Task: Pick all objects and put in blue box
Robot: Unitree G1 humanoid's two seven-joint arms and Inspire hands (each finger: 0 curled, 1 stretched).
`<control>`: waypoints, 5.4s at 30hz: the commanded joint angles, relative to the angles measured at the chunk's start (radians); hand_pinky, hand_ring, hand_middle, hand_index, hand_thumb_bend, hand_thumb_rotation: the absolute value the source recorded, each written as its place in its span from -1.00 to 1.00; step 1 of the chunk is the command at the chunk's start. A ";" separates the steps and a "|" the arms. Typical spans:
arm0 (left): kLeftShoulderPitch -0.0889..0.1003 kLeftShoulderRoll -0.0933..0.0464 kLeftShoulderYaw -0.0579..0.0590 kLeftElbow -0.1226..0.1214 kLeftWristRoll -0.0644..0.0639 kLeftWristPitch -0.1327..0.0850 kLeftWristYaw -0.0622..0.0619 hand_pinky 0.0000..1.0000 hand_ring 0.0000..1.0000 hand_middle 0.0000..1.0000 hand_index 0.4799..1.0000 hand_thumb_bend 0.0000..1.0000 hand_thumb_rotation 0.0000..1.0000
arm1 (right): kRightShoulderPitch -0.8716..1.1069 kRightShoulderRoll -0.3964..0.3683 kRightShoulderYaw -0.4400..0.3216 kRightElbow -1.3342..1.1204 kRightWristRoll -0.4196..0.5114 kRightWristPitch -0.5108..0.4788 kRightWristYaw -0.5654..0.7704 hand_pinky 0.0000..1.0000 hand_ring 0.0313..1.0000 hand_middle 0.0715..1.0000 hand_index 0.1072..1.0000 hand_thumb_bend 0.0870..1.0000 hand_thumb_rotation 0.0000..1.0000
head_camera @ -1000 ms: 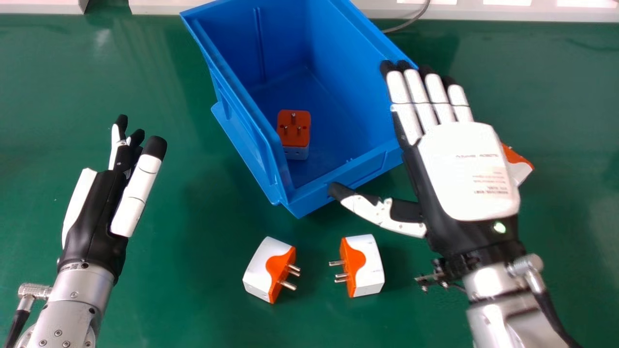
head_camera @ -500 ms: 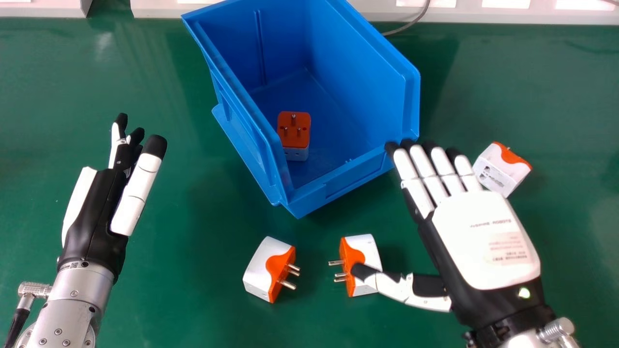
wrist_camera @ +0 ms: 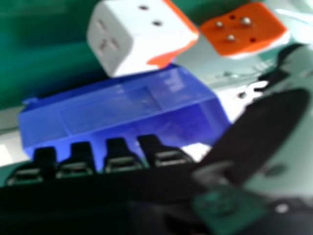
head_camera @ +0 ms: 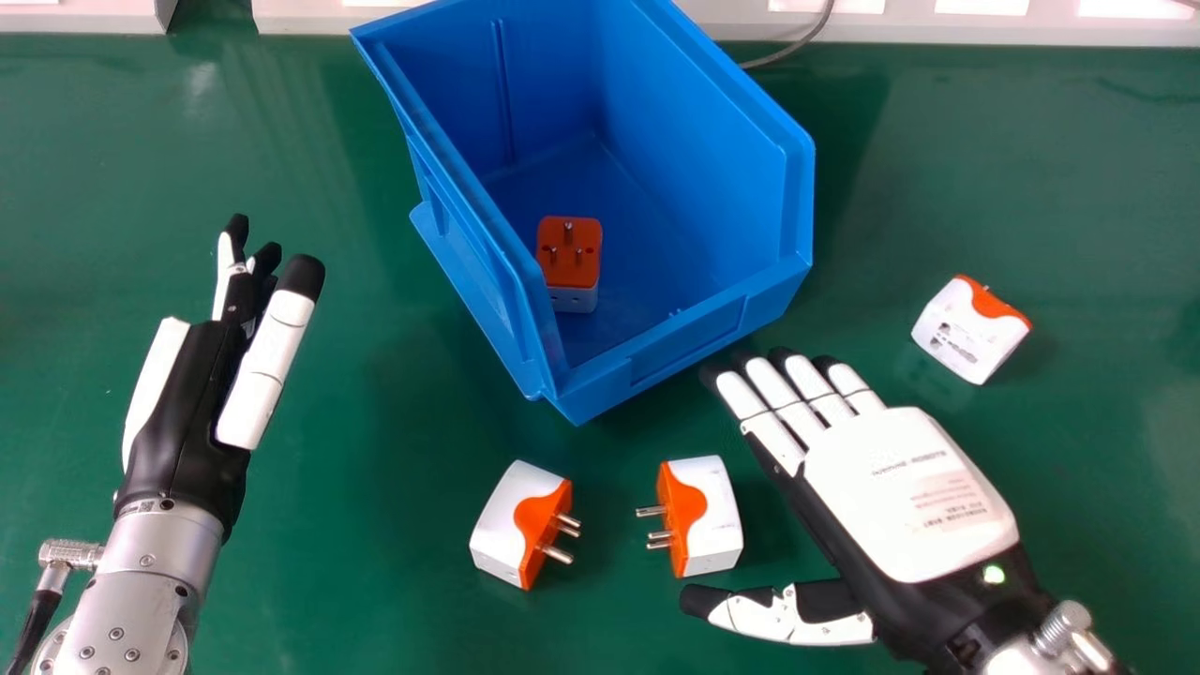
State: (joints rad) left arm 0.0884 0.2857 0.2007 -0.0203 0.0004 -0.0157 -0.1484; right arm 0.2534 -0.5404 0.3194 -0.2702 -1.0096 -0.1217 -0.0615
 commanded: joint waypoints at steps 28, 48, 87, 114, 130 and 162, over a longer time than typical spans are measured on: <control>0.013 0.013 0.019 -0.041 -0.012 -0.013 -0.011 1.00 1.00 1.00 1.00 0.65 1.00 | -0.285 -0.043 0.082 0.280 -0.025 -0.090 0.110 0.70 0.79 0.80 0.77 -0.15 0.44; 0.014 0.011 0.020 -0.077 -0.010 0.018 -0.011 1.00 1.00 1.00 1.00 0.63 1.00 | -0.452 -0.015 0.181 0.494 -0.031 -0.161 0.034 -0.05 -0.01 -0.02 0.10 -0.14 -0.36; 0.013 0.023 0.031 -0.087 -0.019 0.026 -0.039 1.00 1.00 1.00 1.00 0.66 1.00 | -0.318 -0.033 0.100 0.273 0.085 -0.073 0.072 -0.92 -0.87 -0.79 -0.18 -0.09 -0.75; -0.007 0.033 0.045 -0.041 -0.027 0.006 -0.053 1.00 1.00 1.00 1.00 0.59 1.00 | -0.249 0.036 -0.197 -0.263 0.164 0.035 0.221 -0.92 -0.88 -0.81 -0.18 -0.10 -0.73; -0.009 0.033 0.043 -0.051 -0.029 0.030 -0.055 1.00 1.00 1.00 1.00 0.57 1.00 | -0.686 0.140 -0.110 0.079 0.061 0.045 0.139 -0.95 -0.92 -0.90 -0.19 -0.11 -0.71; 0.061 0.003 0.025 -0.204 -0.005 0.140 -0.013 1.00 1.00 1.00 1.00 0.57 1.00 | -1.415 0.418 0.293 1.292 0.013 0.117 -0.094 -0.94 -0.91 -0.86 -0.18 -0.06 -0.76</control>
State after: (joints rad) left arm 0.1473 0.2901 0.2279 -0.1939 -0.0047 0.1195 -0.1691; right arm -1.1014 -0.1319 0.6016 1.0179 -0.9911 -0.0124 -0.1473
